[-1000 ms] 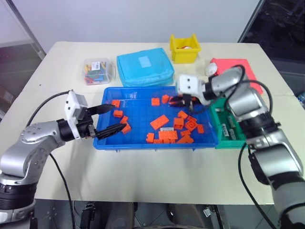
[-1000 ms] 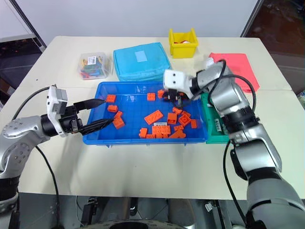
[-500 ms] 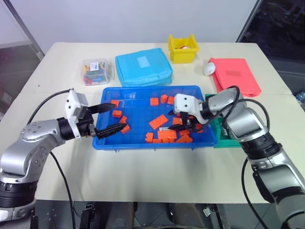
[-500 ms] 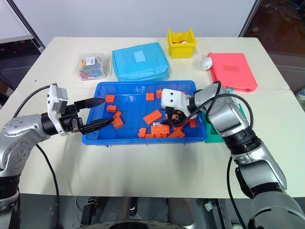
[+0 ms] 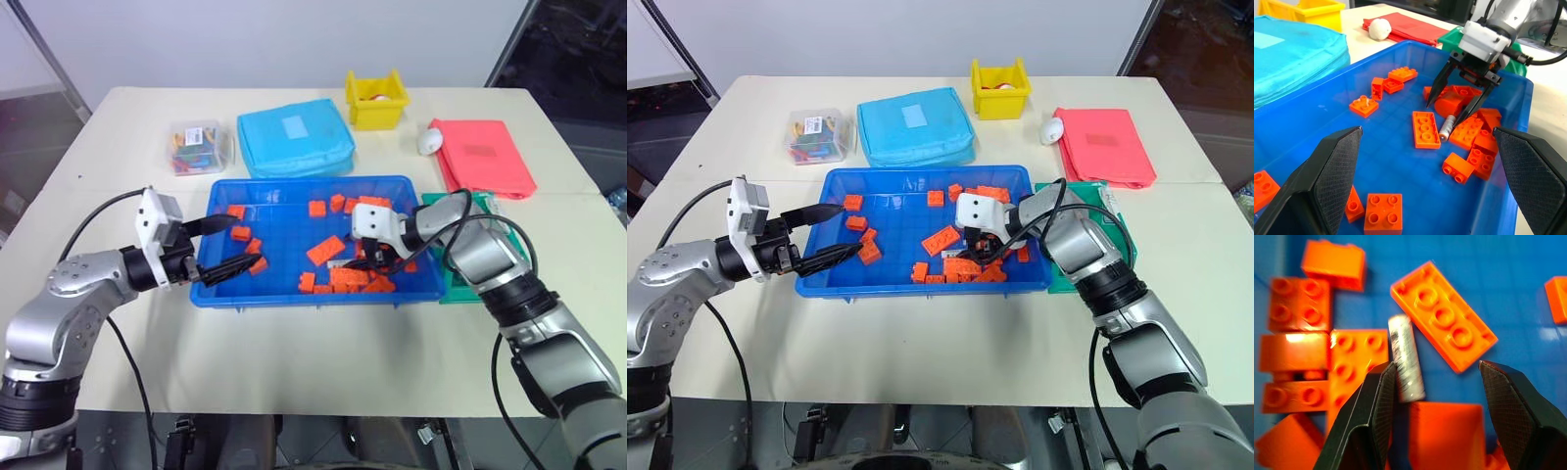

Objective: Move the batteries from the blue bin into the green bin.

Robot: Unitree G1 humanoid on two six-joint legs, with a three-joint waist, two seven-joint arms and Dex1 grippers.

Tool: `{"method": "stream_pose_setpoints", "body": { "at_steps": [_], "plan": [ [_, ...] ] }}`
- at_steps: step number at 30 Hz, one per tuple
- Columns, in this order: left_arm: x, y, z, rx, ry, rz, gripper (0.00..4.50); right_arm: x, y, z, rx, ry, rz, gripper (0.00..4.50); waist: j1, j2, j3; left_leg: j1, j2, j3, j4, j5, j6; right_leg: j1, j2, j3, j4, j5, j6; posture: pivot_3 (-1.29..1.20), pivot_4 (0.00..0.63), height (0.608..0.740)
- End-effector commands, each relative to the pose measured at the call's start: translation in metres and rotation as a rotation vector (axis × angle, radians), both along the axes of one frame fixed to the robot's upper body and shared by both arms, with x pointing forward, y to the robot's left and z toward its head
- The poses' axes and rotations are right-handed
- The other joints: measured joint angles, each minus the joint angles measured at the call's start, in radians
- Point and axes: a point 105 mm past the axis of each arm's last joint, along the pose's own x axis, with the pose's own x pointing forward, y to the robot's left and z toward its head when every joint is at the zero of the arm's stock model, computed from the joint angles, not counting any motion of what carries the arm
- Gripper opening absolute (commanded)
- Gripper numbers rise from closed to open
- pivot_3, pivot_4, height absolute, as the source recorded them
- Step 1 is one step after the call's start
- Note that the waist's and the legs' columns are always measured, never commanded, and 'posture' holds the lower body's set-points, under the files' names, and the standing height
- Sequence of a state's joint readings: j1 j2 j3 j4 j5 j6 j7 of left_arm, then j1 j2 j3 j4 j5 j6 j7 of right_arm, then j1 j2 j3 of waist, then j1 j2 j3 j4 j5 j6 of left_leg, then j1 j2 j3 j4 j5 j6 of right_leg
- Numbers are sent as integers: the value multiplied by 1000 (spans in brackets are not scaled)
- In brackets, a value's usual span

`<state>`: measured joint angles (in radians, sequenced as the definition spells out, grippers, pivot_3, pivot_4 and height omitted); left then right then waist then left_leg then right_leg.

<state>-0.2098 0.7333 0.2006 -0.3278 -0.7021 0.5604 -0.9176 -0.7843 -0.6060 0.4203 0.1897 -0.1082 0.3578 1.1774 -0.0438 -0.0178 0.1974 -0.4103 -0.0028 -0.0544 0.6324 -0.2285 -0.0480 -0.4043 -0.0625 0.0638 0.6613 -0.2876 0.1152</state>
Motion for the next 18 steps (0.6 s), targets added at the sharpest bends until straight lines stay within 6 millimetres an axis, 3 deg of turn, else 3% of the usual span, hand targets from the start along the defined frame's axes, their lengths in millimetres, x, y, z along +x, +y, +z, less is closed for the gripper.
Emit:
{"method": "stream_pose_setpoints", "body": {
  "at_steps": [1, 7, 11, 18],
  "plan": [
    [-4, -3, 10, -9, -48, -10, 4500, 6, -3, 2, -30, -44, 3, 2768, 0, 0, 0, 0, 0, 0, 0, 0, 0, 0, 0, 0, 0, 0, 0, 0, 150, 740],
    [-3, -3, 10, -11, -51, -6, 4500, 1, -1, 1, -23, -27, 25, 2768, 0, 0, 0, 0, 0, 0, 0, 0, 0, 0, 0, 0, 0, 0, 0, 0, 150, 740],
    [-2, -2, 10, -9, -53, -3, 4500, -10, 11, 0, 5, 5, 61, 2768, 0, 0, 0, 0, 0, 0, 0, 0, 0, 0, 0, 0, 0, 0, 0, 0, 150, 740],
    [-1, -3, 10, -12, -54, -1, 4500, -10, 28, -1, 19, 8, 84, 2768, 0, 0, 0, 0, 0, 0, 0, 0, 0, 0, 0, 0, 0, 0, 0, 0, 150, 740]
  ]
}}
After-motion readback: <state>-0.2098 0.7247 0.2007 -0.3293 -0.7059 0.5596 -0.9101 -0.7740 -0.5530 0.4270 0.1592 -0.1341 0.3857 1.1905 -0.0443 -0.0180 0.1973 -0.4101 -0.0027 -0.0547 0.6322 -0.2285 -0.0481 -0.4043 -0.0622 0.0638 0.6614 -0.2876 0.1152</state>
